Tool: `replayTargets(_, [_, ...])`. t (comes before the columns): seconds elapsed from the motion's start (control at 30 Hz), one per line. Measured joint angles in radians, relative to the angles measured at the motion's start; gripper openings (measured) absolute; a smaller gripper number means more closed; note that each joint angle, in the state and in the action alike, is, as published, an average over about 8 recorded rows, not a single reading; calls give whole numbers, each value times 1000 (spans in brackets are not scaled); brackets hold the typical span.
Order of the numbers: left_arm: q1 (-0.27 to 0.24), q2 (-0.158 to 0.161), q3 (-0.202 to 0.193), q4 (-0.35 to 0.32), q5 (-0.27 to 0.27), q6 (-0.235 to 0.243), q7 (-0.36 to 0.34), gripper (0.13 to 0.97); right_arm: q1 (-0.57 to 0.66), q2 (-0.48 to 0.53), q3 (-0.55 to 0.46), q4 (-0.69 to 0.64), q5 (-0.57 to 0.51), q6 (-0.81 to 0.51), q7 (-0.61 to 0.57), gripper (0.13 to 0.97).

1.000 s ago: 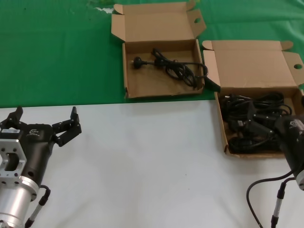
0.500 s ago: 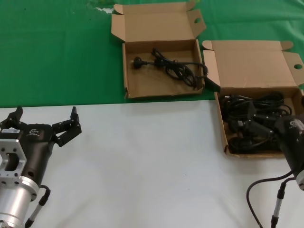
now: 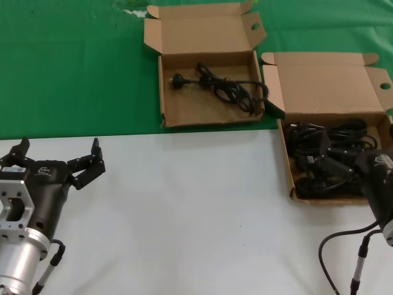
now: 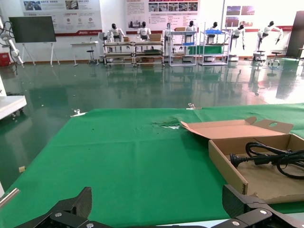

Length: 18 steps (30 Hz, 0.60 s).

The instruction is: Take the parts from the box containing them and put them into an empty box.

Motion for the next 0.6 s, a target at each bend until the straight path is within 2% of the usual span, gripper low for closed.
replayTargets(0.6, [0,0,0,0,0,0,0,966,0,0,0,0,0,0,0,966])
